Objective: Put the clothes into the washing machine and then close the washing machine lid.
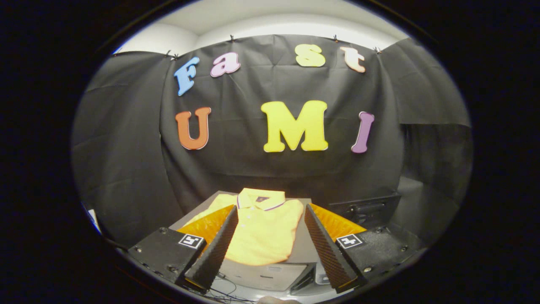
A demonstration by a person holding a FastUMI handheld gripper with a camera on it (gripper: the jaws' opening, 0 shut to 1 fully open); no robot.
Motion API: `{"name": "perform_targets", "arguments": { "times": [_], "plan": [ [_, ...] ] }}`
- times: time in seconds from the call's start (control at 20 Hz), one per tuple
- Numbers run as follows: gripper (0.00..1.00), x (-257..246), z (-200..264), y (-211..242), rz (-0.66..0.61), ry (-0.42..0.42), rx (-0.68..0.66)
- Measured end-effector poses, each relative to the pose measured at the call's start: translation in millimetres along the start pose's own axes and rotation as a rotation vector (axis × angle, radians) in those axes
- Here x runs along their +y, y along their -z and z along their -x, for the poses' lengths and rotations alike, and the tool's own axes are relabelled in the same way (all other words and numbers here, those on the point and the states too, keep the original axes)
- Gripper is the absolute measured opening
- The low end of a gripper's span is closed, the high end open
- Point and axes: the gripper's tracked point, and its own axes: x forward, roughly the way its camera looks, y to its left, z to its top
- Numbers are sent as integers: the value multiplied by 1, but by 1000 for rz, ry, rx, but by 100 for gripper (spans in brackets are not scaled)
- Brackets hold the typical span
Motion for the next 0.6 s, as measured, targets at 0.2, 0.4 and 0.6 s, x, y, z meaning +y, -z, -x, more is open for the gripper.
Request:
{"name": "perform_targets", "arguments": {
  "times": [0.2, 0.4, 0.6],
  "plan": [
    [99, 30, -56, 11, -35, -11, 79],
    [99, 49, -105, 25, -61, 2, 172],
    [99, 49, -146, 52, -110, 40, 302]
  ]
}}
